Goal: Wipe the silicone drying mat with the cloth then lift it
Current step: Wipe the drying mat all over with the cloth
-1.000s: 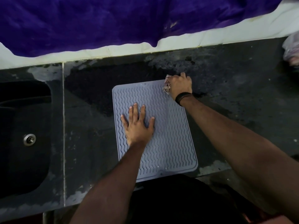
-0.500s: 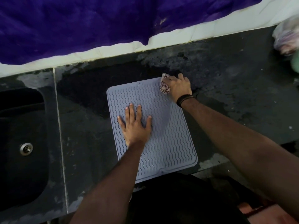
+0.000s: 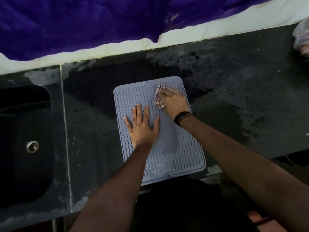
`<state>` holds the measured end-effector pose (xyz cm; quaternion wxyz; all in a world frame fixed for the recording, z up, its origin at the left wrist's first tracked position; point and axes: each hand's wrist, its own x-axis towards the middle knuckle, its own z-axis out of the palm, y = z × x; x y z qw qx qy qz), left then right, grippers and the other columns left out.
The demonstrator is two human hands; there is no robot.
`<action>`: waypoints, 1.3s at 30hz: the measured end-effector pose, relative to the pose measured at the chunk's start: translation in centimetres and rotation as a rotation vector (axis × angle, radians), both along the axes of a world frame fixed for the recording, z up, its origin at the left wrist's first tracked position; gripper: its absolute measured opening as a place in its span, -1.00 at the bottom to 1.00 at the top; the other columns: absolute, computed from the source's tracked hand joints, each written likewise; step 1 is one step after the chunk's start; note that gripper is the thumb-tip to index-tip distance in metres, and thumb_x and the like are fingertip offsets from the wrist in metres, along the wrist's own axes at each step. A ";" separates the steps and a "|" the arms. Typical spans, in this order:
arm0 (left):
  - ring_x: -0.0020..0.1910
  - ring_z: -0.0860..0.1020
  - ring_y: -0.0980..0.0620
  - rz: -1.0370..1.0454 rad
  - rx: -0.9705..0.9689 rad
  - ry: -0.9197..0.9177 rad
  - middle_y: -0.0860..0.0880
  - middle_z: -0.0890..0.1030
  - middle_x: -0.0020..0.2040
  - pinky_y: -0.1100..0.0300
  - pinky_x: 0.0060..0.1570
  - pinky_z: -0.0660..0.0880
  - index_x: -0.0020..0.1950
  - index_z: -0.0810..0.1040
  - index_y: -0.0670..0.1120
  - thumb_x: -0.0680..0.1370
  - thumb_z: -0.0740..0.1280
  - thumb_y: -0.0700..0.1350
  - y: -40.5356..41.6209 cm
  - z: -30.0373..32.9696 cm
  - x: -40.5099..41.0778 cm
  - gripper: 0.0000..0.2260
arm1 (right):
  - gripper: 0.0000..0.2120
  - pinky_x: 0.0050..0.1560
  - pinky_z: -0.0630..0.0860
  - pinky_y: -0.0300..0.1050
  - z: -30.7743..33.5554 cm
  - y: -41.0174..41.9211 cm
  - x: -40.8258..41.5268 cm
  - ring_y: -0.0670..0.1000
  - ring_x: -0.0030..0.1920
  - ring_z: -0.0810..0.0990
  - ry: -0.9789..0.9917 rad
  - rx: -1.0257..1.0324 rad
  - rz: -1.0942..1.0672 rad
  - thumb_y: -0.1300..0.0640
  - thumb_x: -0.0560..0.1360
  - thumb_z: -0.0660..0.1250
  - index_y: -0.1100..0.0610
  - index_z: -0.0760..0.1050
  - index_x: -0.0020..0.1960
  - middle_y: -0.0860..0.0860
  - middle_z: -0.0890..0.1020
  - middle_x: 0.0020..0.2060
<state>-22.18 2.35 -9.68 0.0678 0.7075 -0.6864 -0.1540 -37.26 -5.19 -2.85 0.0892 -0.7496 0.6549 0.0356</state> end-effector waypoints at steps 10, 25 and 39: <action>0.67 -0.16 0.01 -0.007 0.021 -0.015 -0.01 -0.04 0.70 -0.21 0.58 -0.27 0.68 0.11 0.06 0.64 -0.06 0.36 -0.2 -0.1 0.1 -0.33 | -0.45 0.18 0.42 0.06 2.8 -4.3 6.4 0.12 0.27 0.36 -0.126 -0.060 0.186 0.26 0.45 0.26 0.01 0.36 0.42 -0.04 0.43 0.38; 0.66 -0.20 0.03 0.006 -0.008 -0.006 0.02 -0.07 0.70 -0.20 0.58 -0.30 0.68 0.06 0.10 0.64 -0.08 0.37 0.0 -0.7 0.1 -0.34 | -0.57 0.15 0.41 0.07 1.5 -5.0 -1.3 0.17 0.25 0.40 0.083 -0.013 -0.048 0.14 0.47 0.31 0.07 0.43 0.34 0.07 0.54 0.24; 0.67 -0.14 -0.01 -0.005 -0.016 -0.003 -0.02 -0.03 0.70 -0.24 0.58 -0.24 0.68 0.10 0.07 0.65 -0.03 0.34 0.2 -0.4 0.1 -0.35 | -0.53 0.22 0.38 0.08 0.6 6.0 -1.9 0.13 0.27 0.41 0.003 0.031 -0.036 0.08 0.44 0.36 0.04 0.43 0.34 0.02 0.51 0.29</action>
